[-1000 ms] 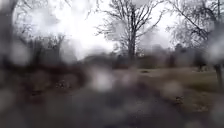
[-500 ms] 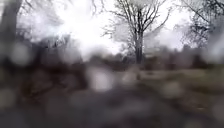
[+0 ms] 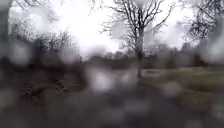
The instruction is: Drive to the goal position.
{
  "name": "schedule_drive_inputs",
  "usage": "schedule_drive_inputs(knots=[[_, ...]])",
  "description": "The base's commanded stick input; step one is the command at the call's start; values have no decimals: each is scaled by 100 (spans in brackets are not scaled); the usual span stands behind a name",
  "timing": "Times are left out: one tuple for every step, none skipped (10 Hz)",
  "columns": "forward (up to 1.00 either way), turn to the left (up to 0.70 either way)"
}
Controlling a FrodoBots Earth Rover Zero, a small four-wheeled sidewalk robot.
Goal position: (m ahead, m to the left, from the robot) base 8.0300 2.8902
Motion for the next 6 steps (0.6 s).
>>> schedule_drive_inputs(knots=[[100, 0], [100, 0], [100, 0], [100, 0], [100, 0], [100, 0]])
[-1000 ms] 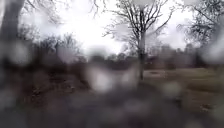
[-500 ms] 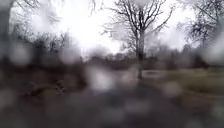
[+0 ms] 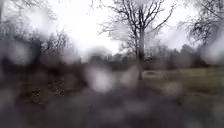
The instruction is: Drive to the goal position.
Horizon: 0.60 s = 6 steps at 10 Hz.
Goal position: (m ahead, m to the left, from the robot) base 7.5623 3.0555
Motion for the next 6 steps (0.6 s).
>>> schedule_drive_inputs(knots=[[100, 0], [100, 0], [100, 0], [100, 0], [100, 0], [100, 0]])
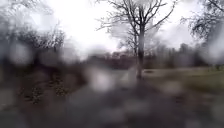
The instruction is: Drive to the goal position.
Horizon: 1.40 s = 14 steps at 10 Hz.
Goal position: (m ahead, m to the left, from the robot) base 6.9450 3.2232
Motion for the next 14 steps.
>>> schedule_drive_inputs(knots=[[100, 0], [100, 0], [100, 0], [100, 0], [100, 0], [100, 0], [100, 0], [100, 0], [100, 0], [100, 0], [100, 0], [100, 0], [100, 0], [100, 0]])
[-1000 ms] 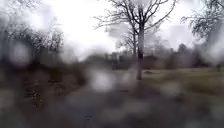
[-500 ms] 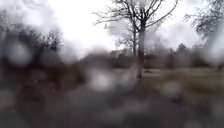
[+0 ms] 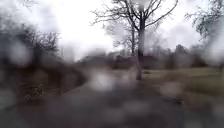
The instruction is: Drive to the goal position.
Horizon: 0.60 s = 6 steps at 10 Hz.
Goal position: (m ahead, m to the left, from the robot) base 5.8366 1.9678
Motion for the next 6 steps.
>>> schedule_drive_inputs(knots=[[100, 0], [100, 0], [100, 0], [100, 0], [100, 0], [100, 0]])
